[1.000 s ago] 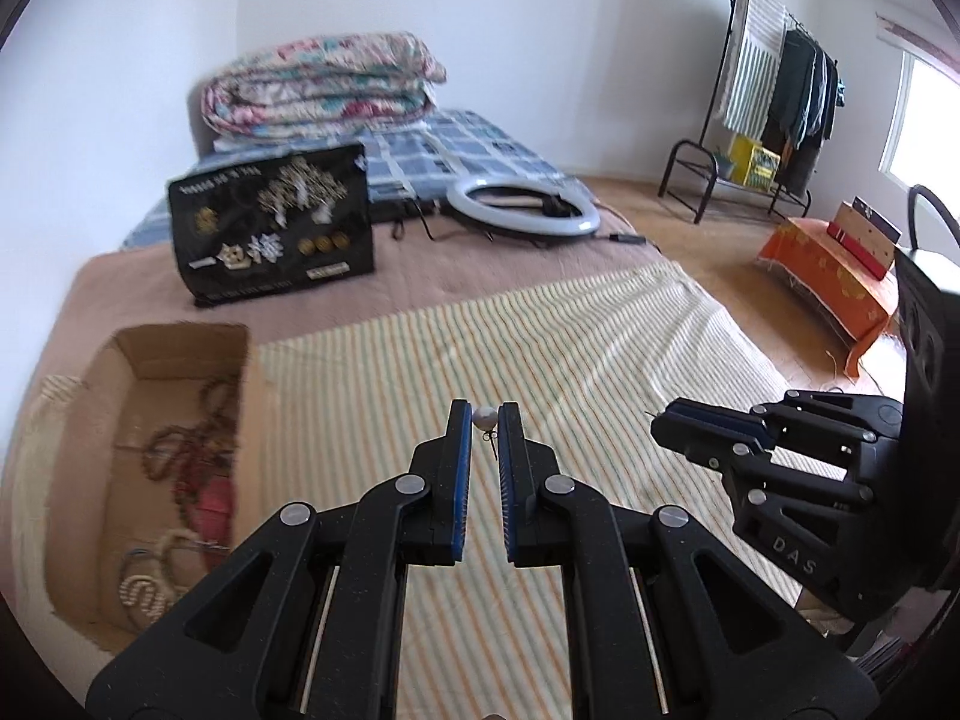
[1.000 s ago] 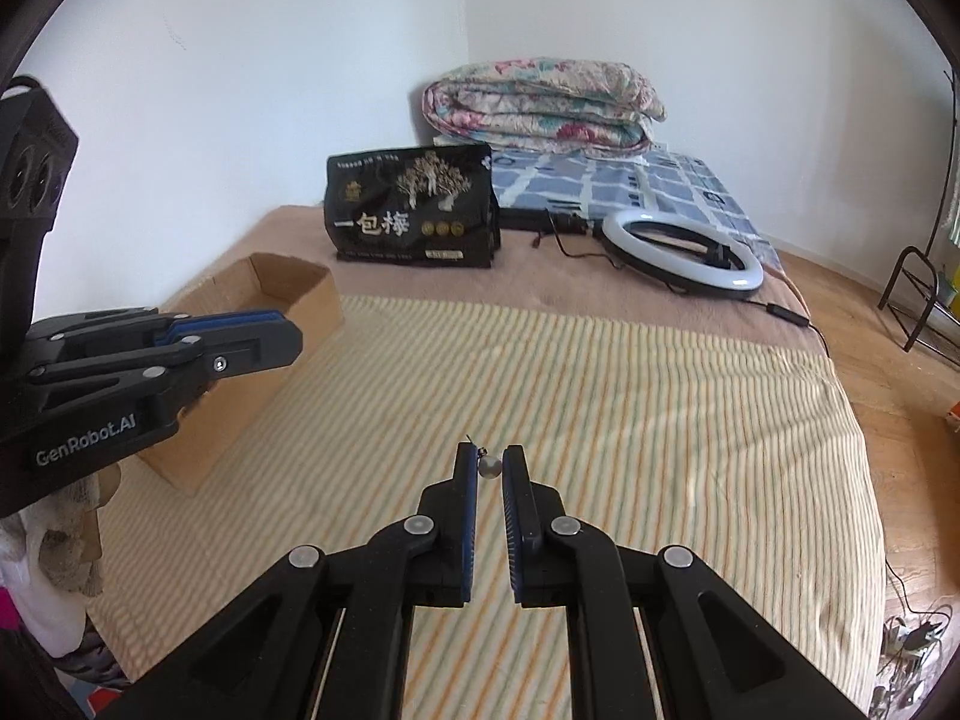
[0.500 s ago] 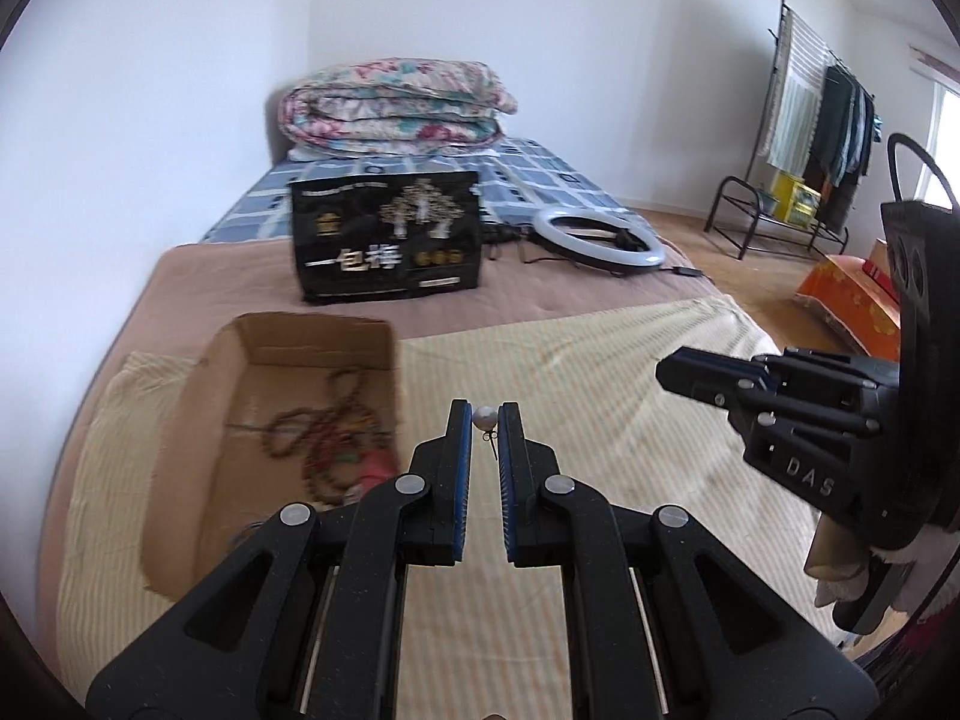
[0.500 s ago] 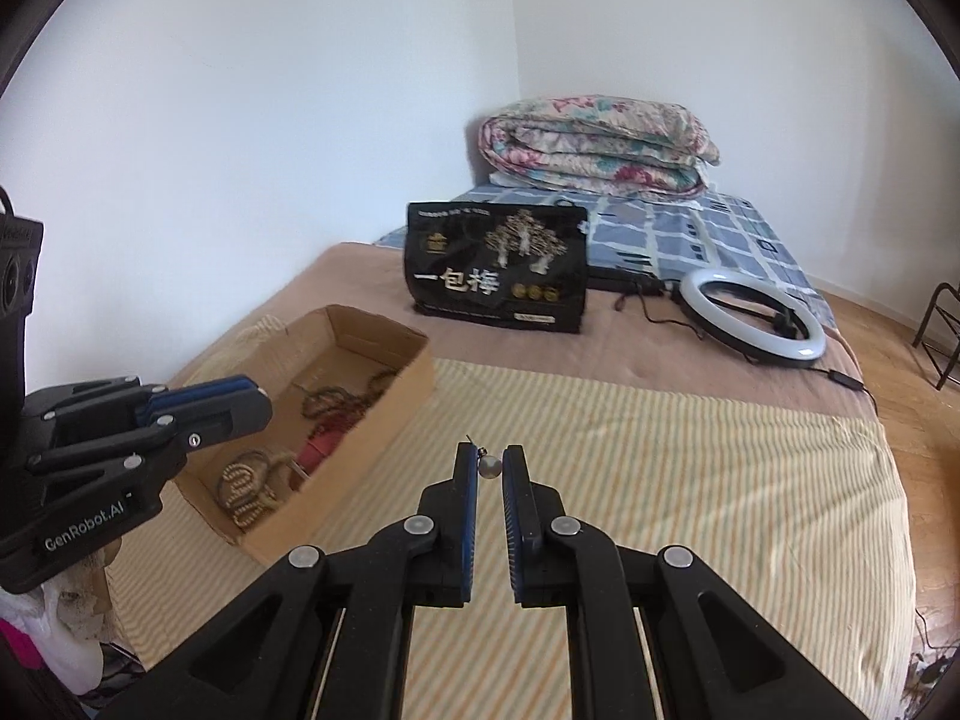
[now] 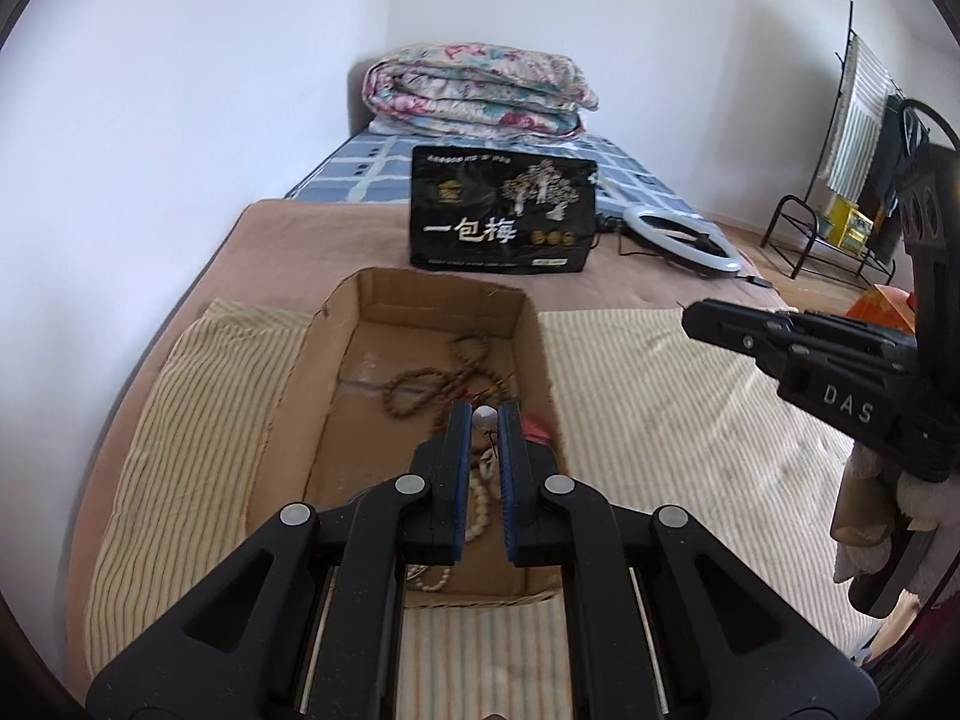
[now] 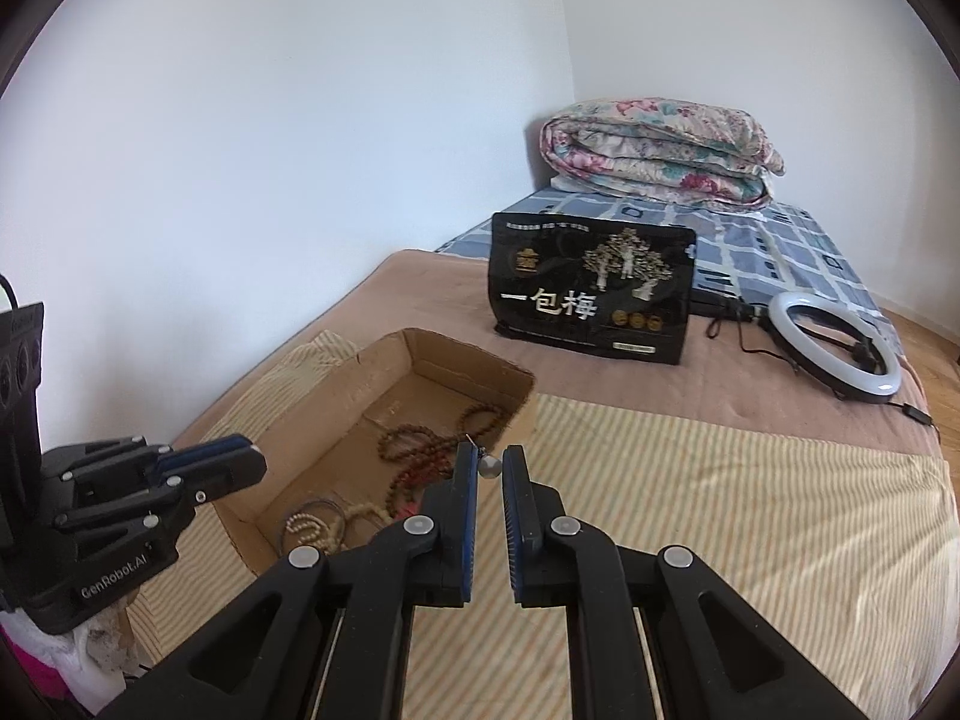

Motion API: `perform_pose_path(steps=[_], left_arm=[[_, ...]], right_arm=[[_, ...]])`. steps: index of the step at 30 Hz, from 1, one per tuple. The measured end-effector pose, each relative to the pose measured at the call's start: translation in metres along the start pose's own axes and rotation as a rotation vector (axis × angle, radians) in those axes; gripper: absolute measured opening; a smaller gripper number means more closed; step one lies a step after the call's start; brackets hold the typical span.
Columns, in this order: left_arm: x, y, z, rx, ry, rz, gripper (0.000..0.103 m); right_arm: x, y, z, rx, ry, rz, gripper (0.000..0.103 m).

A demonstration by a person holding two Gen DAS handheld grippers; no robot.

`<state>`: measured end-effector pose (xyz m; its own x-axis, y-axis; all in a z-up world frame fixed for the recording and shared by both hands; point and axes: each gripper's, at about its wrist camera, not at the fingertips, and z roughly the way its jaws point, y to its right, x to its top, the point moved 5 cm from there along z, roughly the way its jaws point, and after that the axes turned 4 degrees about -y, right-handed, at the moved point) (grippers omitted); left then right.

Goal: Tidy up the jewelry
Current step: 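Lift and carry both pearl earrings over the box with both tools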

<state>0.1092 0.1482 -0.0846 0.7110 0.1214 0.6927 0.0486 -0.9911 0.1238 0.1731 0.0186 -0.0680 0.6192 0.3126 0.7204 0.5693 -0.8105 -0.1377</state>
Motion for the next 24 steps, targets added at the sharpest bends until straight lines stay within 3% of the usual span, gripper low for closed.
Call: perform_pose_path(steps=[13,24], left_arm=[[-0.016,-0.029,0.009,0.037,-0.037,-0.03,0.007],[-0.02,-0.035,0.017,0.04,-0.057,-0.036,0.007]], right_arm=[[0.012,-0.037,0.054,0.091,-0.049,-0.023,0.006],[0.011,-0.043,0.076,0.101,-0.068,-0.013,0.01]])
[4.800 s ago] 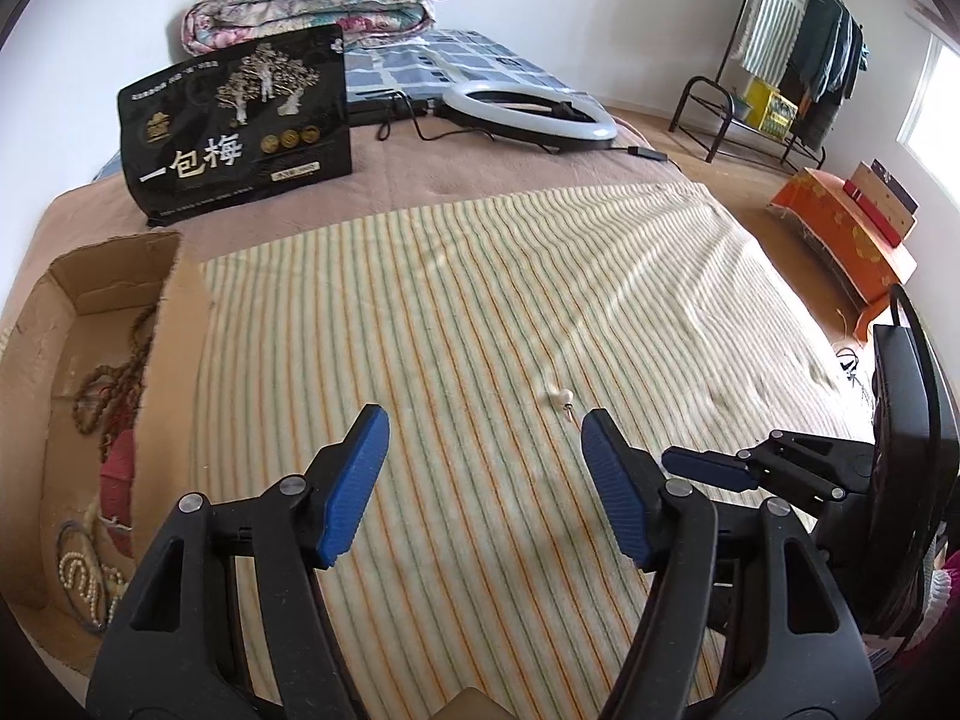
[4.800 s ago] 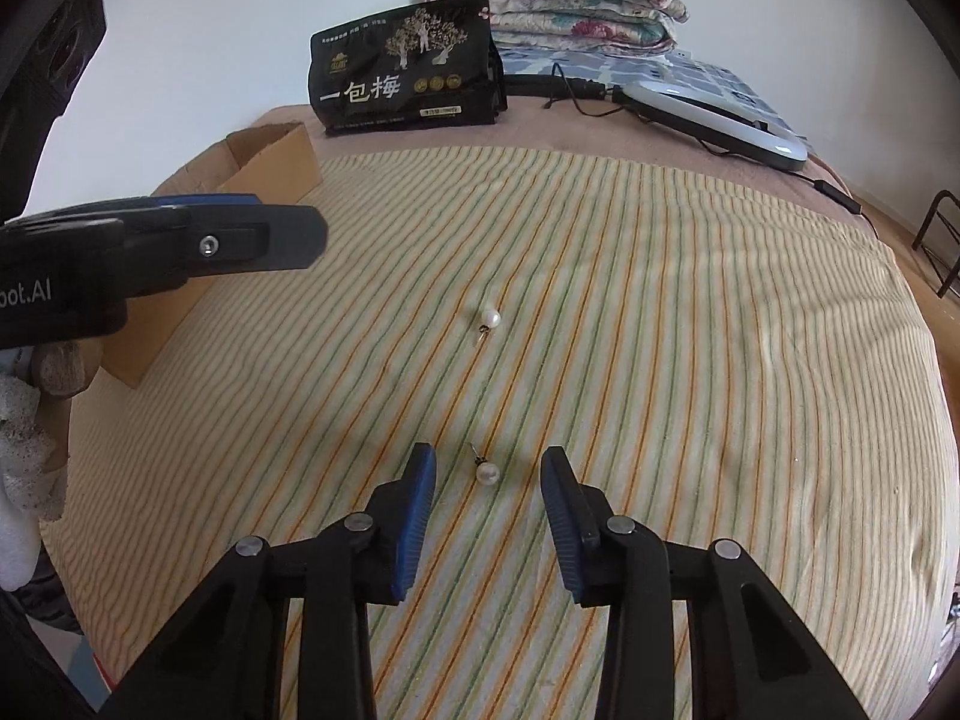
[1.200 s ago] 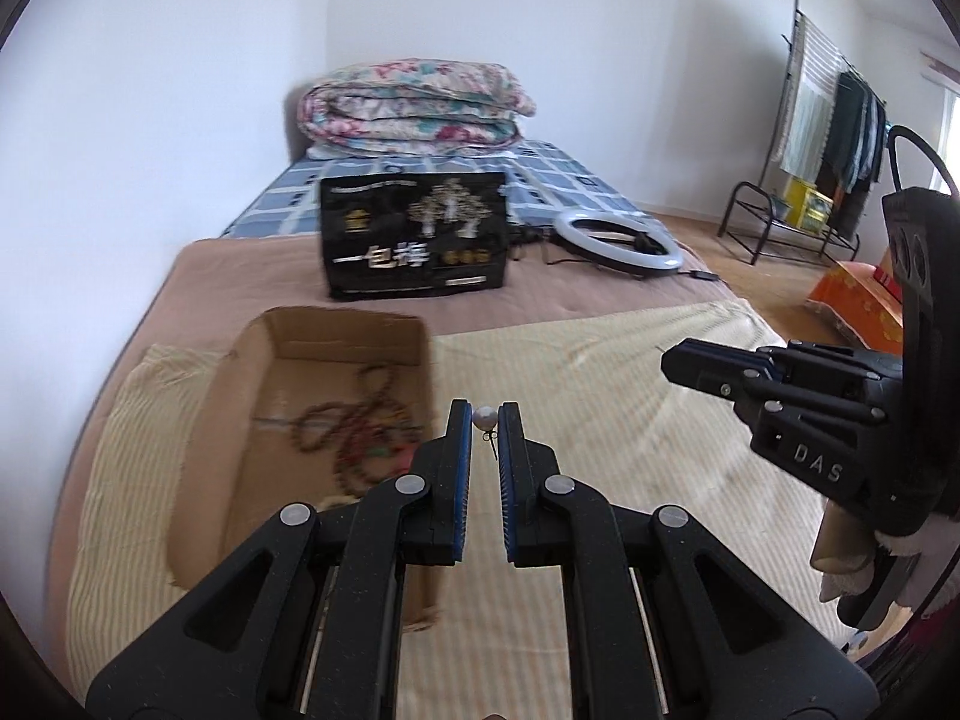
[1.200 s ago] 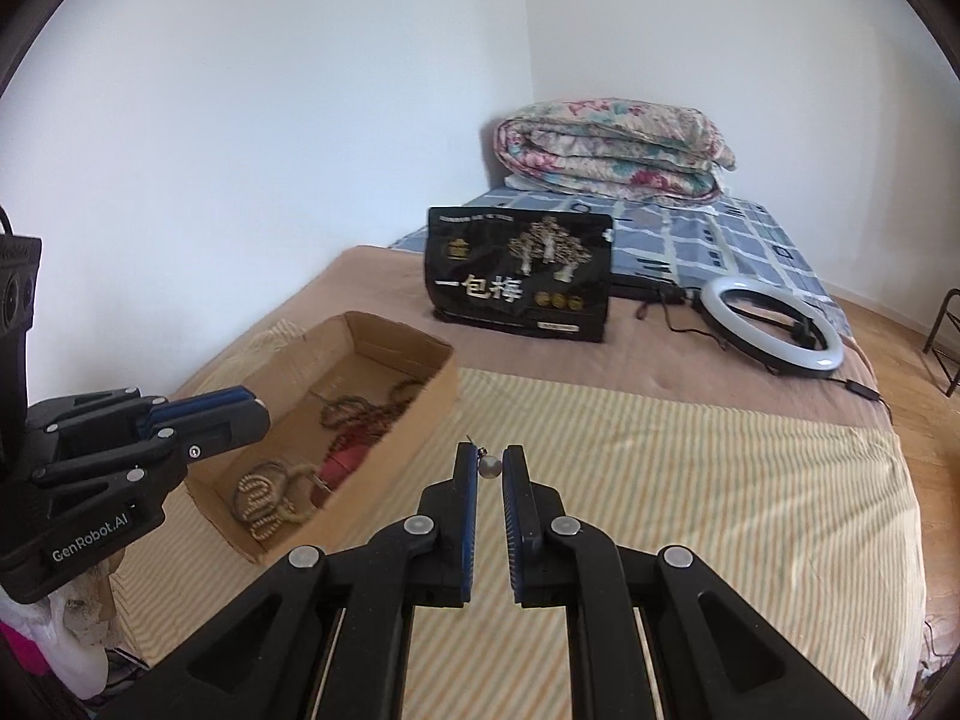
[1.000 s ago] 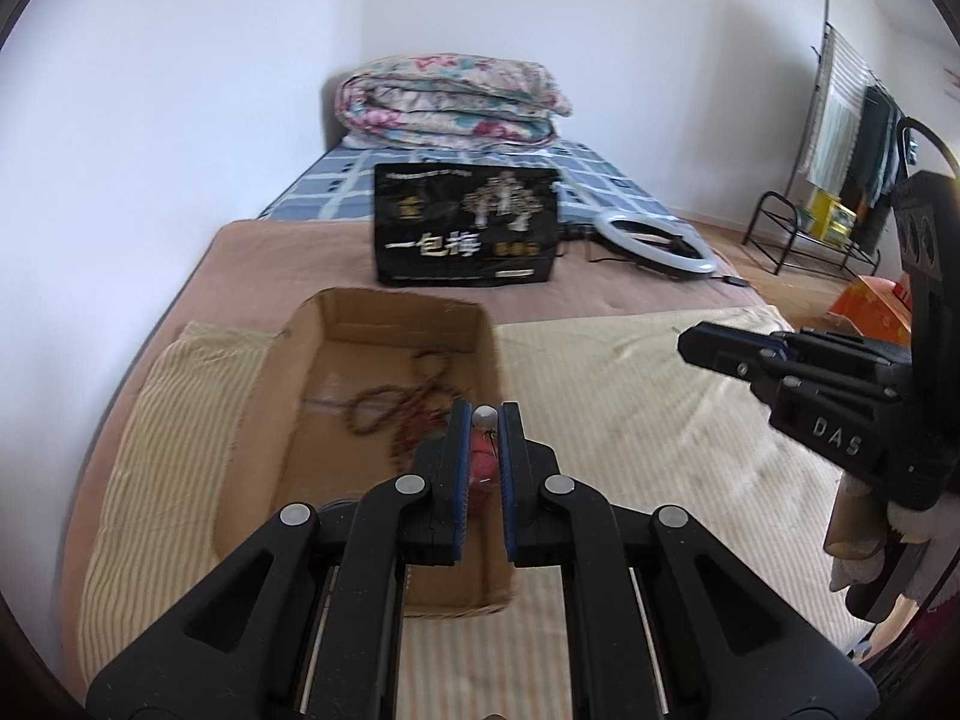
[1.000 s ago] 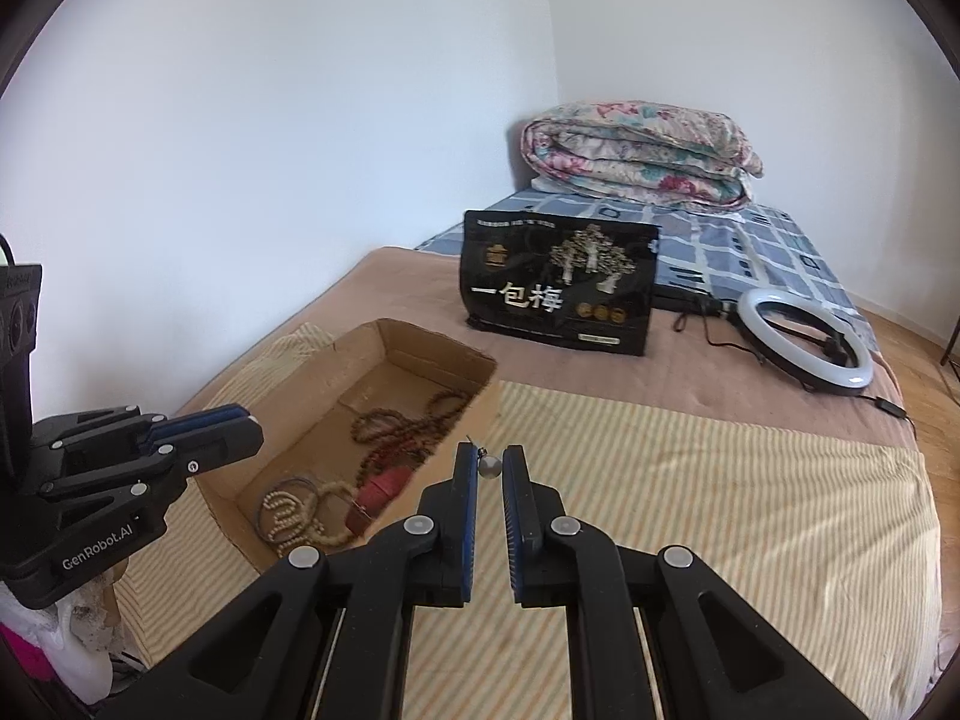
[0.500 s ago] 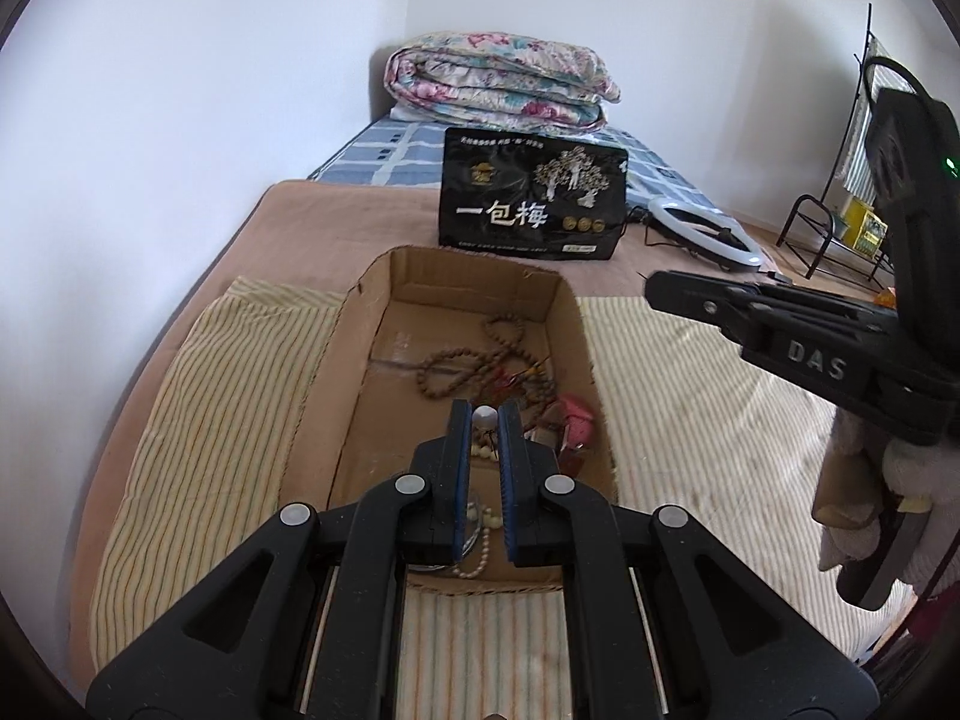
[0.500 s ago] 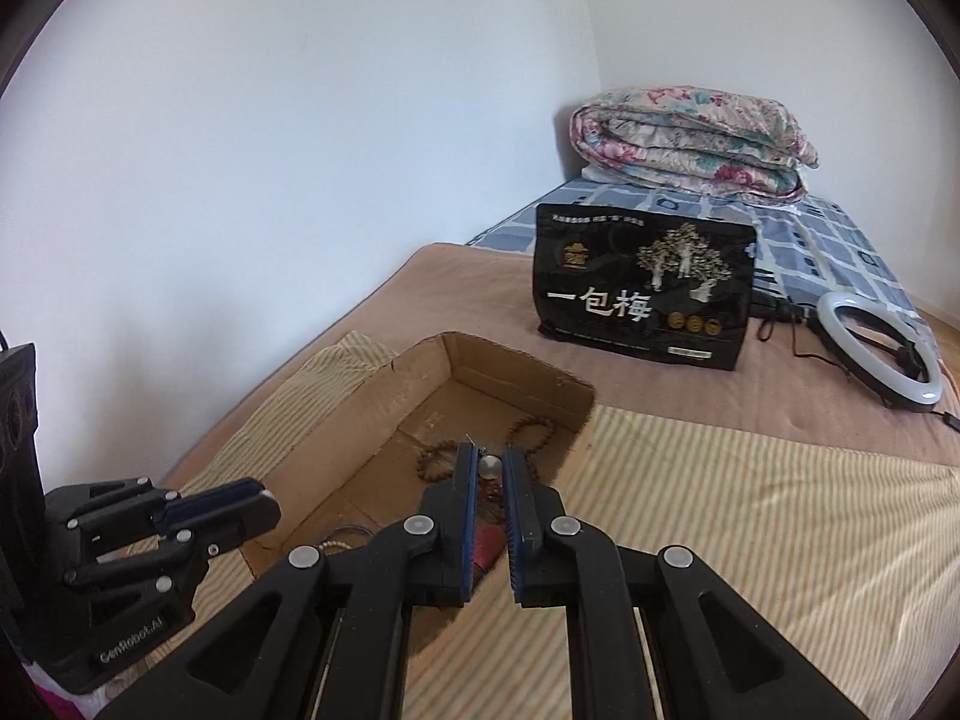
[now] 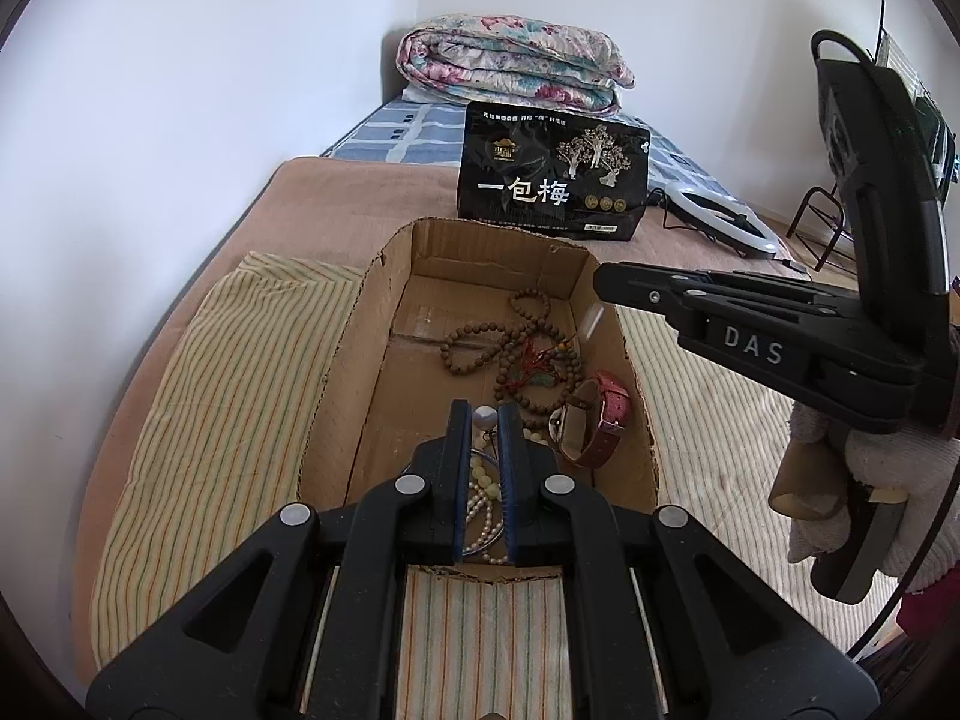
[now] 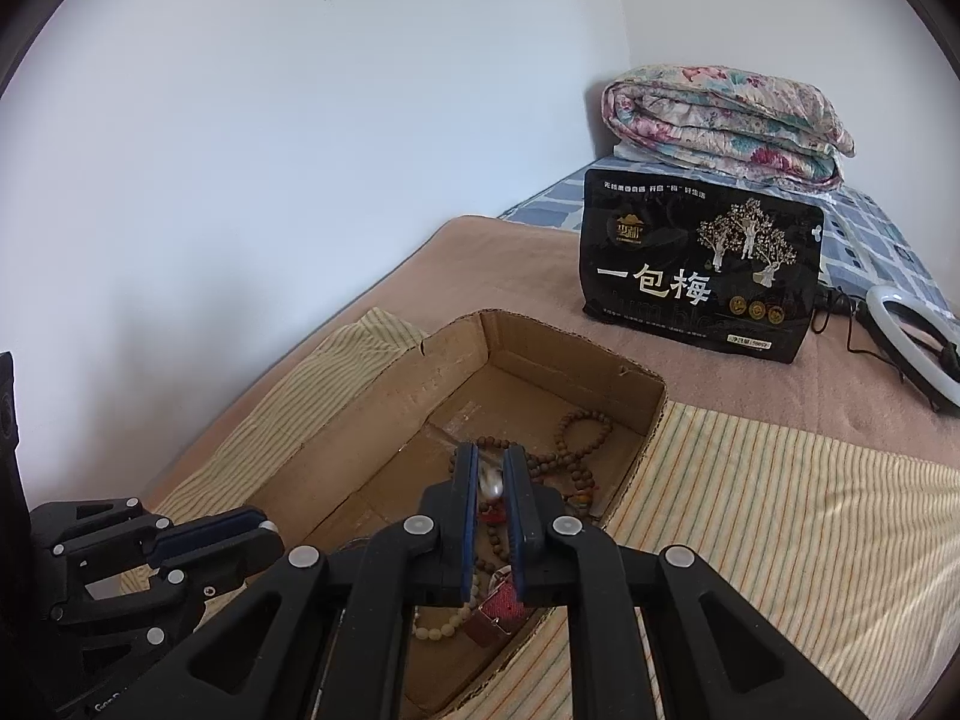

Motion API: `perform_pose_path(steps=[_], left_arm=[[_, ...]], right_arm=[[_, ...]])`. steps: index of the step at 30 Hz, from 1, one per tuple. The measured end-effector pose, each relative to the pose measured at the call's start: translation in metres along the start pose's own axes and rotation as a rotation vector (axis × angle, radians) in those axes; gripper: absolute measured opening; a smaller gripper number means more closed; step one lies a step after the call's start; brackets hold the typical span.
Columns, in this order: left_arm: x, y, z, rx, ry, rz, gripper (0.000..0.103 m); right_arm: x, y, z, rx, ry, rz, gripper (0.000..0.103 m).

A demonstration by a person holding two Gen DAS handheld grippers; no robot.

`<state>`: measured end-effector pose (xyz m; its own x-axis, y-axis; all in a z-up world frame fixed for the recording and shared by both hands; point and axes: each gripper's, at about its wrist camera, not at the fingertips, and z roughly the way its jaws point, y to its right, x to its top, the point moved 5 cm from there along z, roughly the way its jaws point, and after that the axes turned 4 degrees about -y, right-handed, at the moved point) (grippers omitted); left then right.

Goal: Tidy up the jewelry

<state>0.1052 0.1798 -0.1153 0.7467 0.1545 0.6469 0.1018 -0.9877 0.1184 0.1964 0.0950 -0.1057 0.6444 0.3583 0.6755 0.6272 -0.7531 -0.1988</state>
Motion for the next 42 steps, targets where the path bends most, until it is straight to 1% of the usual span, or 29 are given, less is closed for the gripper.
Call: perform_pose_path(steps=[1,3,5,6,7,8,9,10,15,17,20,29,34,42], left_arm=[[0.0,0.0,0.0,-0.002,0.001,-0.001,0.007],[0.001,0.0,-0.001,-0.002,0.006,-0.002,0.007],[0.003,0.0,-0.001,0.002,0.006,-0.001,0.007],[0.003,0.001,-0.001,0.0,0.007,0.0,0.008],[0.003,0.001,0.0,0.003,0.005,0.002,0.013],[0.004,0.002,0.0,0.007,0.004,0.003,0.034],[0.004,0.002,0.0,0.01,0.007,0.001,0.054],[0.004,0.002,-0.001,0.013,0.02,-0.004,0.057],[0.005,0.0,-0.002,0.027,0.022,-0.011,0.057],[0.004,-0.001,-0.002,0.028,0.019,-0.015,0.057],[0.004,0.0,-0.003,0.031,0.017,-0.014,0.057],[0.006,0.007,-0.019,0.052,0.049,-0.006,0.057],[0.005,0.015,-0.036,0.065,0.072,0.005,0.057],[0.001,0.033,-0.067,0.101,0.111,0.057,0.058]], right_arm=[[0.0,0.001,0.0,-0.006,0.003,0.005,0.019],[0.001,0.003,0.0,-0.006,0.01,0.014,0.026],[0.002,0.004,-0.001,-0.005,0.011,0.023,0.031],[0.003,0.005,-0.001,-0.012,0.014,0.024,0.036],[0.003,0.005,-0.002,-0.015,0.017,0.026,0.042],[0.003,0.006,-0.003,-0.017,0.021,0.028,0.045],[0.004,0.006,-0.003,-0.021,0.023,0.029,0.054],[0.004,0.006,-0.004,-0.024,0.028,0.031,0.061],[0.007,0.009,-0.012,-0.037,0.05,0.047,0.072],[0.008,0.01,-0.014,-0.038,0.054,0.05,0.074],[0.008,0.011,-0.018,-0.046,0.058,0.053,0.081],[0.007,0.011,-0.042,-0.058,0.08,0.04,0.086],[0.005,0.009,-0.07,-0.064,0.106,0.027,0.087],[-0.007,0.015,-0.117,-0.088,0.144,0.028,0.09]])
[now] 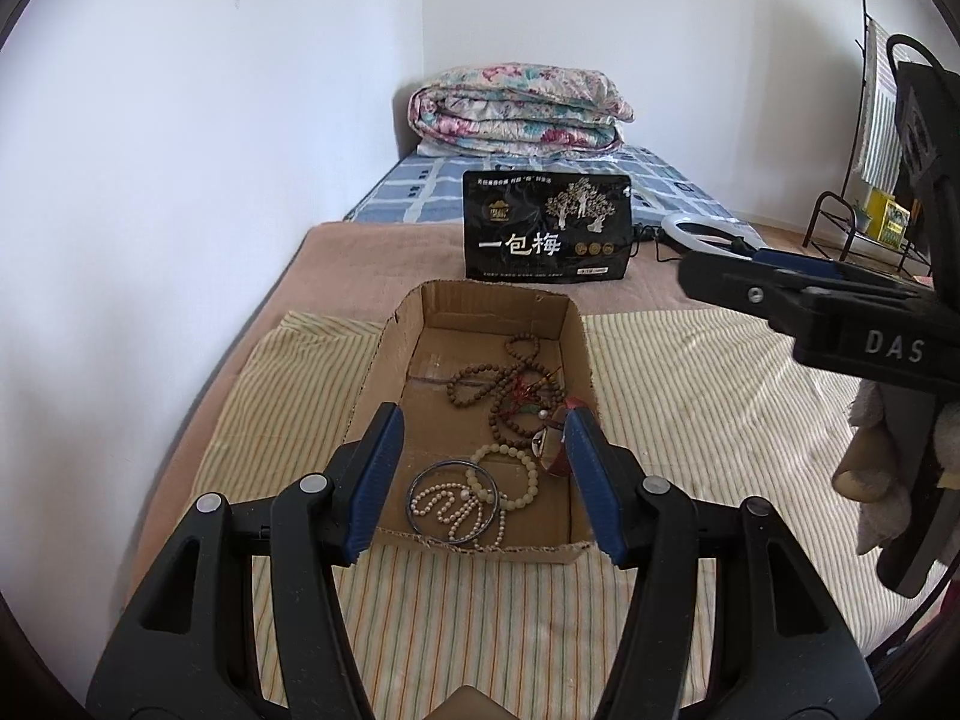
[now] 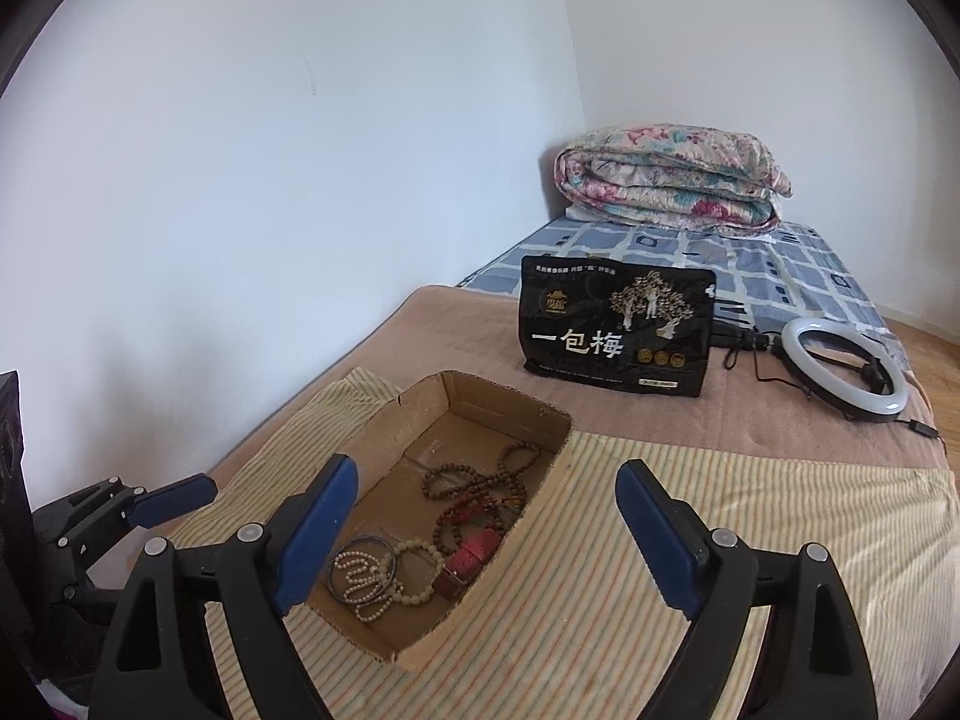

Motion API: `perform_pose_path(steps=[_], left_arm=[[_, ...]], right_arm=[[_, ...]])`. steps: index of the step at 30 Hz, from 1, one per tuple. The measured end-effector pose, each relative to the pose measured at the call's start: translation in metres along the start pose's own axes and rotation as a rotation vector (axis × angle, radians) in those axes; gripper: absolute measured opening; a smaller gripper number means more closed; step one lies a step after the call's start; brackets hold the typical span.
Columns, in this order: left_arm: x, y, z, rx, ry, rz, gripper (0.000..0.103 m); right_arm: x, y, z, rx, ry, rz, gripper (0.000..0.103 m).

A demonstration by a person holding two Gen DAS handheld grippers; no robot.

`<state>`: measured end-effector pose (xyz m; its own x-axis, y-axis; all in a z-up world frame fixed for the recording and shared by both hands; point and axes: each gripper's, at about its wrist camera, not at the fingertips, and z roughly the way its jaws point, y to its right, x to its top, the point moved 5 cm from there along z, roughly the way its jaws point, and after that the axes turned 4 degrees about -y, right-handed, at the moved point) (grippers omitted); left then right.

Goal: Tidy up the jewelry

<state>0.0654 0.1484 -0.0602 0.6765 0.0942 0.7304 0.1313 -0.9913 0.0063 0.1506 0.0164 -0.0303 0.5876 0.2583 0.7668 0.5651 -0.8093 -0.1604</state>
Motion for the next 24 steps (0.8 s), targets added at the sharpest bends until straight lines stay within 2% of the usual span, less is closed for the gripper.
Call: perform_pose_path(steps=[3,7,10,20,22,24], left_arm=[[-0.001,0.007,-0.01,-0.004,0.01,0.011,0.067],[-0.004,0.014,-0.023,-0.01,0.027,0.032,0.07],[-0.006,0.018,-0.029,-0.017,0.029,0.028,0.08],[-0.005,0.027,-0.038,-0.031,0.027,0.003,0.082],[-0.004,0.031,-0.04,-0.013,0.033,0.005,0.085],[-0.002,0.033,-0.044,-0.001,0.05,0.003,0.094]], right_arm=[[-0.004,0.006,-0.017,-0.015,0.01,0.01,0.092],[-0.01,0.01,-0.037,-0.042,0.021,-0.009,0.095],[-0.016,0.012,-0.05,-0.063,0.034,-0.016,0.101],[-0.039,0.029,-0.073,-0.101,0.04,0.004,0.103],[-0.044,0.031,-0.075,-0.117,0.046,-0.004,0.103],[-0.049,0.034,-0.078,-0.127,0.051,-0.006,0.103]])
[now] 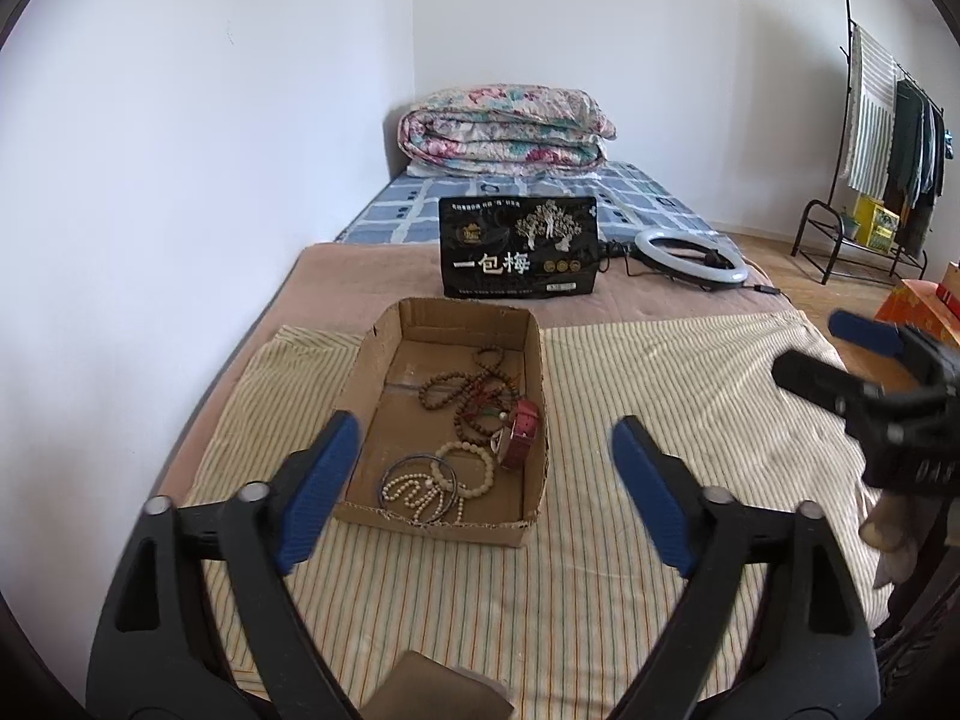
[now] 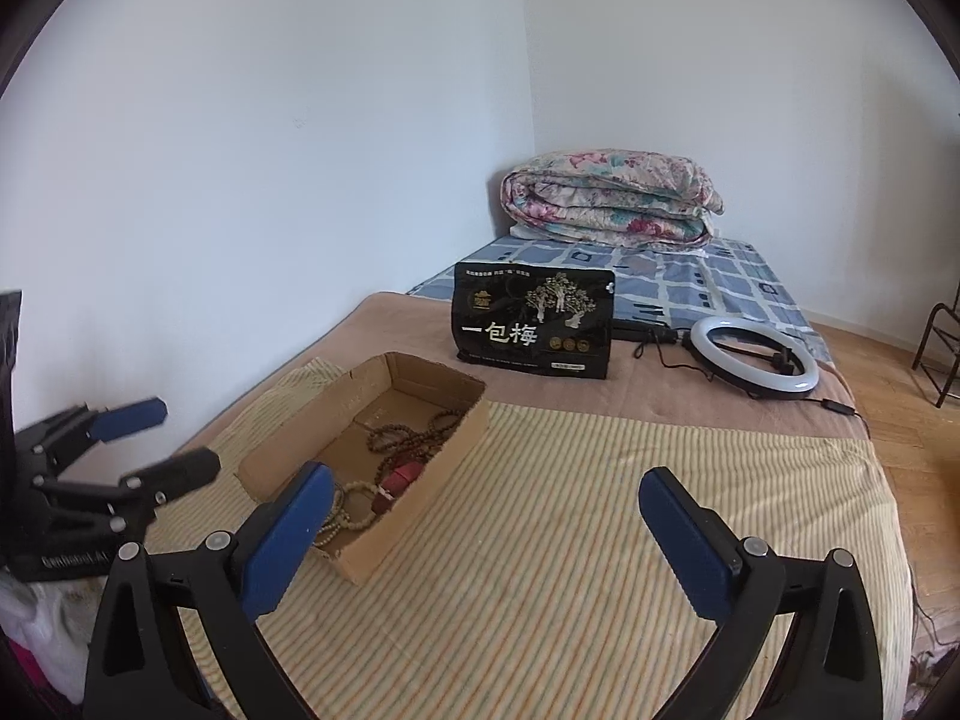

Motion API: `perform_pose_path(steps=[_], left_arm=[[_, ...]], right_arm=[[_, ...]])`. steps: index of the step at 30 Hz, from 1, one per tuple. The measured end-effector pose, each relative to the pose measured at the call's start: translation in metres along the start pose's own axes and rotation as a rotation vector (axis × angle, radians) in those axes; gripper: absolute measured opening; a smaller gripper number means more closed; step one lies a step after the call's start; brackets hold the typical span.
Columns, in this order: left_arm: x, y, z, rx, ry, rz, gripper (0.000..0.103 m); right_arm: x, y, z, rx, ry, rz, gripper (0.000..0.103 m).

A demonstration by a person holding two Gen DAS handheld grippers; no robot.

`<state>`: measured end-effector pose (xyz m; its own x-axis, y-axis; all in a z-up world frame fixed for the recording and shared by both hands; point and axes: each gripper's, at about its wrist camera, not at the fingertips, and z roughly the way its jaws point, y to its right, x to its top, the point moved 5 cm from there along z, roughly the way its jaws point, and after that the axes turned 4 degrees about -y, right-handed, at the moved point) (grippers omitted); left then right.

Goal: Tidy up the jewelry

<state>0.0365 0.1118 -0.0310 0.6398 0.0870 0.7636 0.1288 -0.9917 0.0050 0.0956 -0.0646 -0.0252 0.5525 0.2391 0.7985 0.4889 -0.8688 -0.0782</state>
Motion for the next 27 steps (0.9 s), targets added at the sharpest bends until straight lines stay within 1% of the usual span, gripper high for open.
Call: perform_pose_path(steps=[2,6,8,16,21,27], left_arm=[[0.002,0.003,-0.005,0.013,0.028,0.007,0.097],[0.004,0.009,-0.009,0.044,0.052,0.037,0.098],[0.003,0.011,-0.009,0.046,0.049,0.044,0.103],[-0.001,0.018,-0.005,0.037,0.022,0.065,0.103],[-0.003,0.019,-0.002,0.03,0.0,0.057,0.103],[-0.002,0.016,-0.001,0.038,0.001,0.038,0.103]], right_arm=[[-0.006,0.004,-0.002,-0.001,-0.003,0.01,0.103],[-0.015,0.007,-0.004,-0.007,-0.014,0.007,0.103],[-0.019,0.007,-0.004,-0.02,-0.02,-0.011,0.103],[-0.025,0.007,-0.001,-0.021,-0.037,-0.018,0.103],[-0.026,0.006,0.0,-0.023,-0.039,-0.02,0.103],[-0.026,0.005,-0.001,-0.022,-0.032,-0.019,0.103]])
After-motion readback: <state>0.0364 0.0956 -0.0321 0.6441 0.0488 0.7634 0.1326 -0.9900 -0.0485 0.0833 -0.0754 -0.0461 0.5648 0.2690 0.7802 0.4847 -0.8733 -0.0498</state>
